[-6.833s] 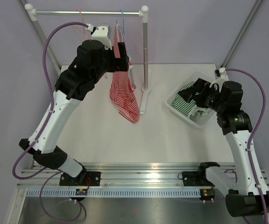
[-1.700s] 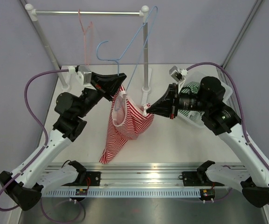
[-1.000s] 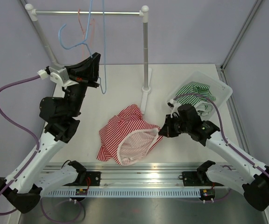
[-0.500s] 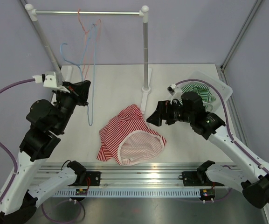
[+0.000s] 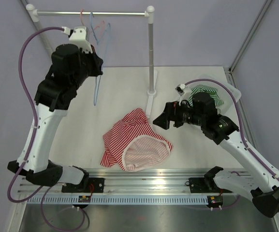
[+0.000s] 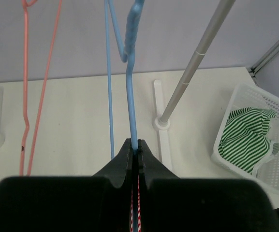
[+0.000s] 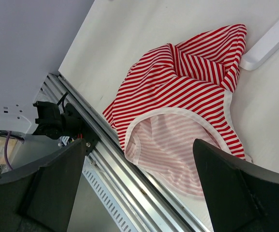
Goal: Remove the tank top from the hanger
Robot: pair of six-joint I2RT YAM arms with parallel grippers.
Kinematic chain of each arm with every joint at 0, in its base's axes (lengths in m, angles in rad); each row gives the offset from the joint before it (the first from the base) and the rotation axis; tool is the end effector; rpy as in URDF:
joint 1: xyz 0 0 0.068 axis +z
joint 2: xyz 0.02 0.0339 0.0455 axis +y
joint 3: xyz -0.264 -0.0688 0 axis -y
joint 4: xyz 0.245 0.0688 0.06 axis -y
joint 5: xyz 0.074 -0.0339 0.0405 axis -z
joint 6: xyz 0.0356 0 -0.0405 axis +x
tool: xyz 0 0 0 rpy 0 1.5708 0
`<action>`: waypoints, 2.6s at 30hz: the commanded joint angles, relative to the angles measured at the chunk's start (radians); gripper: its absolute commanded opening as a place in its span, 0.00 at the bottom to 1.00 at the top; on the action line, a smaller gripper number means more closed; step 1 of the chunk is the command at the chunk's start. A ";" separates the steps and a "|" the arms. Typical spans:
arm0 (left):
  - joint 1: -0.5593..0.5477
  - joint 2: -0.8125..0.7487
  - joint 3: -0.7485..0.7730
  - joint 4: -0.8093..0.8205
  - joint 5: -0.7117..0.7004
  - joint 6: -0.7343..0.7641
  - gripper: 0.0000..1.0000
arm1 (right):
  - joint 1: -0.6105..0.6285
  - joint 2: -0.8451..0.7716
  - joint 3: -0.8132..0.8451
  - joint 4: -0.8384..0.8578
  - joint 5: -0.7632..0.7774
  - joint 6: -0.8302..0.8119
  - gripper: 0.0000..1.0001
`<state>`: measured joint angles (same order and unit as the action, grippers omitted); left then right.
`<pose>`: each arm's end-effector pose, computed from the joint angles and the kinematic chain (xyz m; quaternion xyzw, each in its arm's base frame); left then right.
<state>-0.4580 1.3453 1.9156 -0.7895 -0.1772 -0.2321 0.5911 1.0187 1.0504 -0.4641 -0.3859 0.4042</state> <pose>0.2192 -0.1010 0.5299 0.0326 0.7784 -0.1458 0.6097 0.1766 0.1346 0.3612 -0.1800 0.8135 0.3944 0.3877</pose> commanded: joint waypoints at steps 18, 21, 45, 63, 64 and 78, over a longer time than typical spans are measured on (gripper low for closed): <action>0.251 0.457 0.461 0.018 0.272 0.040 0.02 | 0.003 -0.042 -0.104 0.090 -0.091 0.010 0.99; 0.252 0.471 0.453 -0.005 0.292 0.045 0.03 | 0.004 -0.011 -0.125 0.133 -0.154 0.019 0.99; 0.252 -0.400 -0.361 0.200 0.260 -0.116 0.99 | 0.345 0.589 0.194 0.191 0.514 -0.088 0.99; 0.248 -0.989 -1.069 0.180 -0.057 -0.061 0.99 | 0.412 1.014 0.359 0.110 0.608 -0.136 1.00; 0.246 -0.994 -1.089 0.188 -0.061 -0.062 0.99 | 0.412 1.030 0.349 0.114 0.590 -0.139 0.99; 0.225 -1.008 -1.141 0.213 -0.035 -0.041 0.99 | 0.412 0.821 0.247 0.127 0.450 -0.163 0.00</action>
<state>-0.2260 0.3500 0.7746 -0.6334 -0.1959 -0.2871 0.9955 1.9862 1.3205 -0.2943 0.0849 0.2573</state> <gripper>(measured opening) 0.988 0.058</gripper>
